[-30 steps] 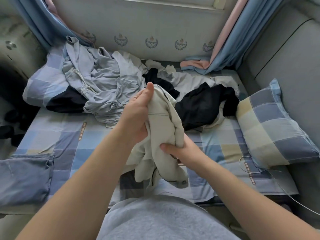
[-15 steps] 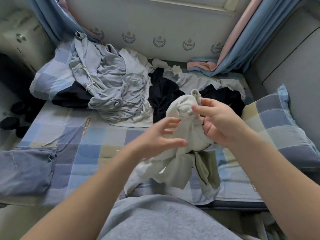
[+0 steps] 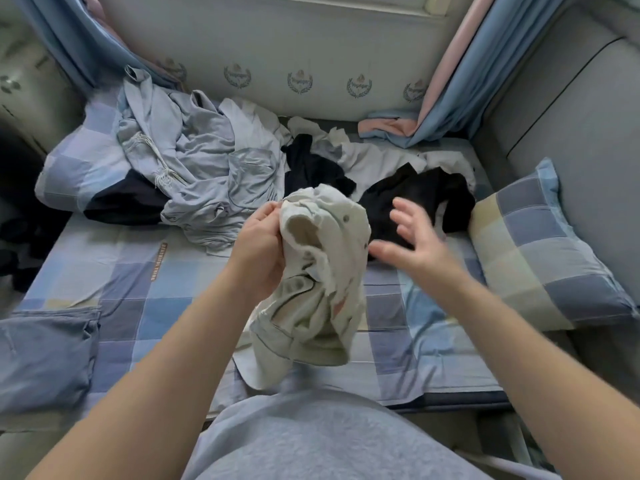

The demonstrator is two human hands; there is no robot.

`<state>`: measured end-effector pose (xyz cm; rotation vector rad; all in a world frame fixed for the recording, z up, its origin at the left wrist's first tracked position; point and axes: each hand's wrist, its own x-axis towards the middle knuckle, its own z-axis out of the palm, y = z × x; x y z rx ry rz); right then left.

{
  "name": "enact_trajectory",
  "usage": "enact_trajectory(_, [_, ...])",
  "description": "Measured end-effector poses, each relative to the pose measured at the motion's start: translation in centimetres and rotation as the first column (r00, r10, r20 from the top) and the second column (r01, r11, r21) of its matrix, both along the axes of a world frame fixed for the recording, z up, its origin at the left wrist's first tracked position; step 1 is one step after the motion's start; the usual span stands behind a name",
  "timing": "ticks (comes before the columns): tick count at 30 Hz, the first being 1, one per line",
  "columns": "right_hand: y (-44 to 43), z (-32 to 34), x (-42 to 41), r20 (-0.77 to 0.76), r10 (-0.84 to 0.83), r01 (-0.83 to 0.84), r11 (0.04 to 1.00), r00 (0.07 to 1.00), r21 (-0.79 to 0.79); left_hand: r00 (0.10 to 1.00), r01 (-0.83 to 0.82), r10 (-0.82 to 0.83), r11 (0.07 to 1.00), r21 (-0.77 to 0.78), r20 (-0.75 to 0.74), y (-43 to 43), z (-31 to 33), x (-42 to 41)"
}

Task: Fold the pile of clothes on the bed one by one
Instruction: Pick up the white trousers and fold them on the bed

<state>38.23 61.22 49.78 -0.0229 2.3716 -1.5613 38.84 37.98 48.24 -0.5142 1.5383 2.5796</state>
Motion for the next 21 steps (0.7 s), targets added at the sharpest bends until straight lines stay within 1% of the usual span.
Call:
enact_trajectory(2, [-1.1,-3.2,0.9,0.118,0.082,-0.094,0.991,0.99,0.099,1.0,0.024,-0.024,0.999,0.025,0.008,0.1,0.4,0.1])
enact_trajectory(3, [-1.9,-4.5,1.3,0.16,0.091,-0.109,0.988,0.983,0.105,1.0,0.023,-0.024,0.999,0.039,0.018,0.1,0.6,0.2])
enact_trajectory(5, [-3.5,-6.5,2.2,0.182,0.086,-0.102,0.992,0.979,0.076,1.0,-0.005,0.003,0.998,0.065,0.025,-0.1,1.2,0.2])
enact_trajectory(7, [-5.0,-7.4,3.1,0.149,0.082,-0.086,0.996,0.986,0.024,0.999,-0.033,0.03,0.994,0.1,0.026,-0.5,1.7,0.1])
enact_trajectory(9, [-6.1,-7.8,3.9,0.105,0.026,-0.026,1.0,0.994,-0.004,0.998,-0.047,0.043,0.989,0.143,0.035,-1.1,1.7,0.0])
enact_trajectory(11, [-6.7,-8.1,4.1,0.065,-0.042,0.038,0.997,0.997,0.068,0.998,-0.049,0.04,0.984,0.173,0.055,-1.3,1.5,0.1])
enact_trajectory(14, [-6.1,-8.9,2.5,-0.014,-0.065,0.066,0.978,0.998,0.196,0.997,-0.025,0.009,0.977,0.213,0.075,-1.2,1.1,0.1])
enact_trajectory(16, [-4.5,-9.1,1.1,-0.053,-0.048,0.058,0.978,0.997,0.202,0.994,-0.083,0.07,0.982,0.171,0.081,-2.0,0.5,-0.3])
enact_trajectory(18, [-2.5,-8.5,-0.1,-0.104,-0.014,0.032,0.984,0.994,0.173,0.986,-0.152,0.147,0.986,0.072,0.077,-3.6,-0.7,-1.1])
enact_trajectory(20, [-0.7,-6.6,-1.2,-0.117,0.006,0.007,0.994,0.993,0.105,0.972,-0.185,0.2,0.975,-0.126,0.122,-4.9,-1.6,-1.6])
enact_trajectory(21, [-0.1,-5.2,-1.6,-0.118,0.021,-0.013,0.998,0.993,0.064,0.965,-0.172,0.217,0.947,-0.27,0.147,-5.2,-2.0,-1.7])
